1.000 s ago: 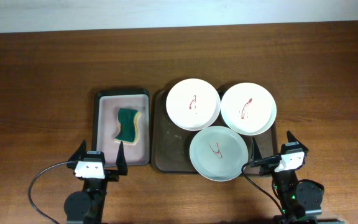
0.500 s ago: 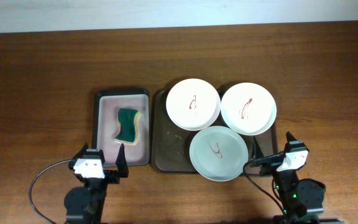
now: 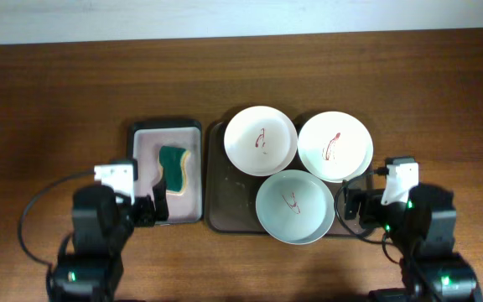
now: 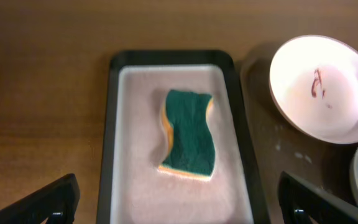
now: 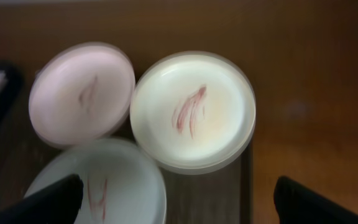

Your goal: Clean dirty plates on tray and stack at the side

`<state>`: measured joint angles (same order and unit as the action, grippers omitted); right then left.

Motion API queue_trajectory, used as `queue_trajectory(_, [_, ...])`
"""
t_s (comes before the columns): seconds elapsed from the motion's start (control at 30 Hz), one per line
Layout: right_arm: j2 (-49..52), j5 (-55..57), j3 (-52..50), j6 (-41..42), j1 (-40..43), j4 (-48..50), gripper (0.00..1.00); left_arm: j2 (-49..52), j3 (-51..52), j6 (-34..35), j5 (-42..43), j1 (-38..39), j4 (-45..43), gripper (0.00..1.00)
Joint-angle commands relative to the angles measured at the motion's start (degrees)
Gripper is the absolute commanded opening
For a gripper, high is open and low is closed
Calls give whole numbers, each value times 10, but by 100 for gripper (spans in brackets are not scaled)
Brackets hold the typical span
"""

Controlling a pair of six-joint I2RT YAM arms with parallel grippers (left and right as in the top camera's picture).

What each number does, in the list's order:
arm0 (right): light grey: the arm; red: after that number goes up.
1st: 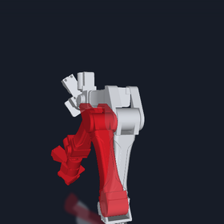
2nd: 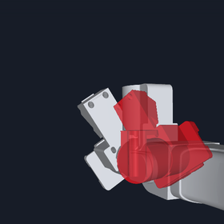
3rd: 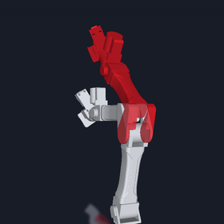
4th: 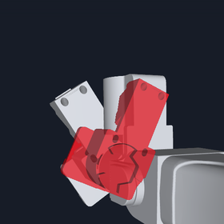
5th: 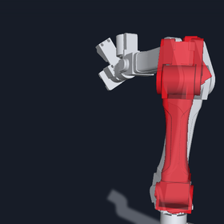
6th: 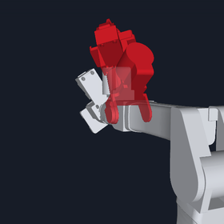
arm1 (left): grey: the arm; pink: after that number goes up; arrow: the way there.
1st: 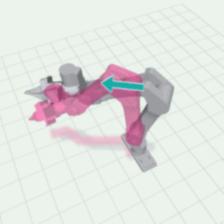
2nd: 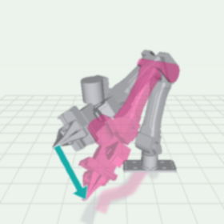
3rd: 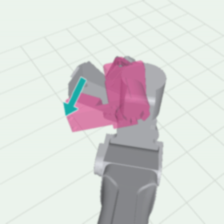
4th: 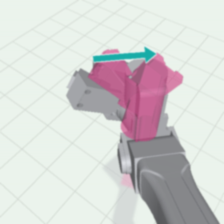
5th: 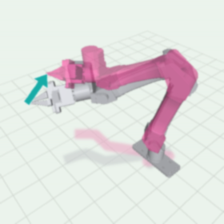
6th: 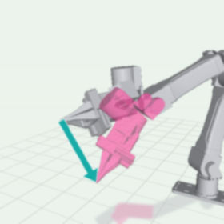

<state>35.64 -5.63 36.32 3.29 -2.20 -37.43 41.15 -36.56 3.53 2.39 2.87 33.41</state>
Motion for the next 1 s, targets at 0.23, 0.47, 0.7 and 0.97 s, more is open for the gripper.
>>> queue_trajectory(0.23, [200,-19,180,6,-4,-137,99,231,-214,5,26,1,179,99])
queue_trajectory(0.47, [225,-54,180,6,-4,-136,99,292,-214,12,35,1,108,99])
queue_trajectory(0.7, [227,-53,180,6,-4,-136,99,432,-214,12,37,28,28,88])
queue_trajectory(0.97, [227,-53,180,6,-4,-136,99,557,-214,14,23,57,-9,74])
